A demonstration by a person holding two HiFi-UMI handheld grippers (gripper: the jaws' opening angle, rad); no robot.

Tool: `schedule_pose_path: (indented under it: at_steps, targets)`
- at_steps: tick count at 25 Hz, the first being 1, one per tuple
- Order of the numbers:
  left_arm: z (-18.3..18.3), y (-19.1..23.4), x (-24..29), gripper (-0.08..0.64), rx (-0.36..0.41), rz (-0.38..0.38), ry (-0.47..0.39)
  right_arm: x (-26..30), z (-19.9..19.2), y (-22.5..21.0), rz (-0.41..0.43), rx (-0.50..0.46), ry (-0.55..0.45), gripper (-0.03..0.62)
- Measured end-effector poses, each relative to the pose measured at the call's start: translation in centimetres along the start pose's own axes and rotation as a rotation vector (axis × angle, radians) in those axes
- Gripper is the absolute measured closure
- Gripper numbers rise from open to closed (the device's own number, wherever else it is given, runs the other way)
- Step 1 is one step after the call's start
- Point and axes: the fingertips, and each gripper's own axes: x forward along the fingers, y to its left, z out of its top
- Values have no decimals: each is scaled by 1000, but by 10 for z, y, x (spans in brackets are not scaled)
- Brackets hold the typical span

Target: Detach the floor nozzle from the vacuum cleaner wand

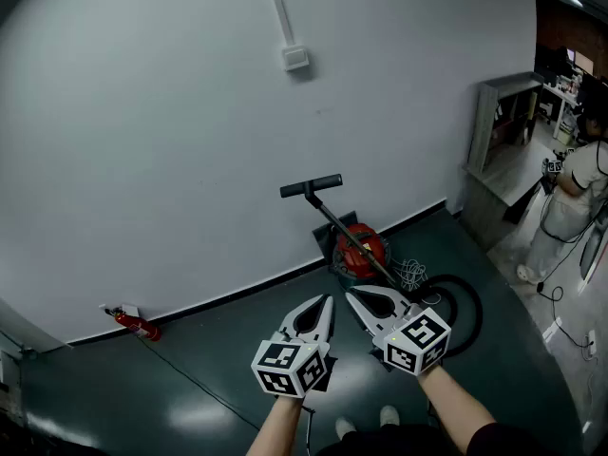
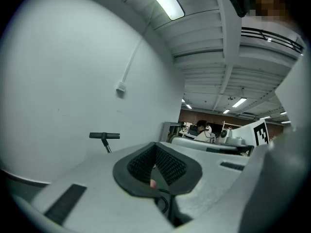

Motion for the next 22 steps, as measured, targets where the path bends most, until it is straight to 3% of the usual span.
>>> schedule_pose_path:
  at_steps: [10,22]
  targets:
    - [1,-1,10,557,-33,5,-15,1,-4,-9,22,0,12,575]
    - [-9,-7,61,557,-46,72,-2,-10,-6,-68,63,25,21,574]
